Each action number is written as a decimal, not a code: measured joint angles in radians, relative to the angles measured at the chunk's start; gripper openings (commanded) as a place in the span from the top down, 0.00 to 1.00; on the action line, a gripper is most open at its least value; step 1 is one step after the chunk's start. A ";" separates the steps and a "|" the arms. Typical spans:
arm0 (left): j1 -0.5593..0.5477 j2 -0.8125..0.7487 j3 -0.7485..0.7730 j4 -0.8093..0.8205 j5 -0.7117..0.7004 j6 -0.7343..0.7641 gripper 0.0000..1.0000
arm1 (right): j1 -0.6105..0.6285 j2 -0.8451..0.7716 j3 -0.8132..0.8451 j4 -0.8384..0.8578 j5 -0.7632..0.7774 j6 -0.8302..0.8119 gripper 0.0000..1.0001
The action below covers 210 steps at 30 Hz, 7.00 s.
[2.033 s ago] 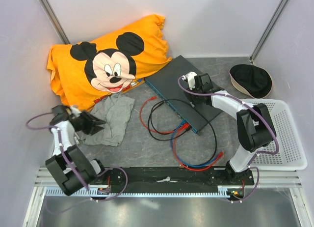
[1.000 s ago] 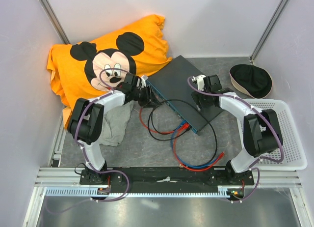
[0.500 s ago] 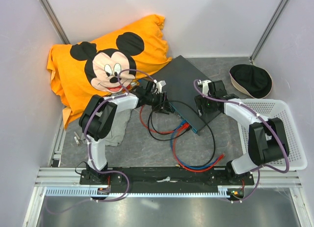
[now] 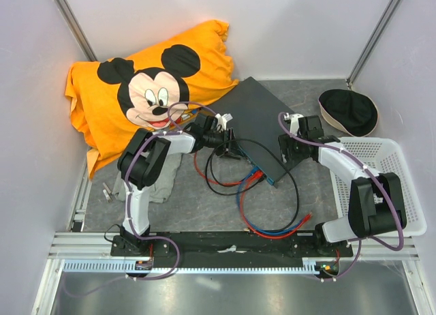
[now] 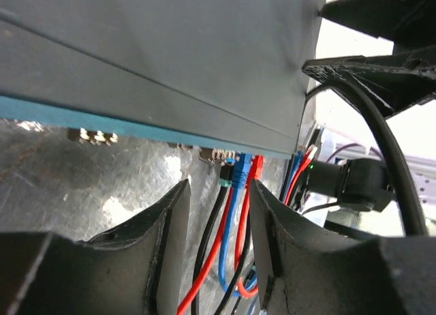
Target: Pull the plug from the switch port
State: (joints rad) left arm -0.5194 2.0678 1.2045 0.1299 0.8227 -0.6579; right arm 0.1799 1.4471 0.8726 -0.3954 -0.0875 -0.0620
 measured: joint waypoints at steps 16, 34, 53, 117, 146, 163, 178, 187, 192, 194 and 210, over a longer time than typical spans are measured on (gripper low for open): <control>-0.011 0.063 0.001 0.023 -0.001 -0.058 0.54 | -0.039 0.000 -0.001 -0.002 -0.019 0.019 0.25; -0.020 0.087 0.018 0.036 0.006 -0.091 0.53 | -0.039 0.005 -0.001 0.011 -0.021 0.022 0.25; -0.019 0.099 0.018 0.122 0.044 -0.127 0.54 | -0.039 0.009 -0.001 0.021 -0.020 0.014 0.24; 0.034 0.116 -0.244 0.673 0.001 -0.443 0.48 | -0.040 0.032 0.006 0.056 -0.005 -0.018 0.23; 0.016 0.150 -0.202 0.665 0.055 -0.497 0.54 | -0.043 0.042 0.007 0.077 0.003 -0.024 0.22; 0.010 0.150 -0.180 0.619 0.042 -0.454 0.58 | -0.047 0.042 0.006 0.081 0.005 -0.032 0.22; -0.039 0.165 -0.285 0.898 -0.061 -0.504 0.59 | -0.048 0.071 0.033 0.070 0.010 -0.046 0.22; -0.038 0.198 -0.267 0.948 -0.089 -0.551 0.63 | -0.048 0.076 0.040 0.064 0.012 -0.048 0.22; -0.037 0.201 -0.266 0.951 -0.089 -0.560 0.66 | -0.048 0.077 0.041 0.063 0.012 -0.048 0.21; -0.037 0.201 -0.266 0.951 -0.088 -0.563 0.69 | -0.048 0.077 0.041 0.063 0.012 -0.048 0.22; -0.026 0.200 -0.273 0.973 -0.079 -0.592 0.98 | -0.048 0.077 0.042 0.064 0.012 -0.051 0.21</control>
State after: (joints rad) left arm -0.5449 2.2677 0.9314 1.1030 0.7437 -1.2499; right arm 0.1322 1.5246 0.9142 -0.3317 -0.0753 -0.1127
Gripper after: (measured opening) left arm 0.198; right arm 0.783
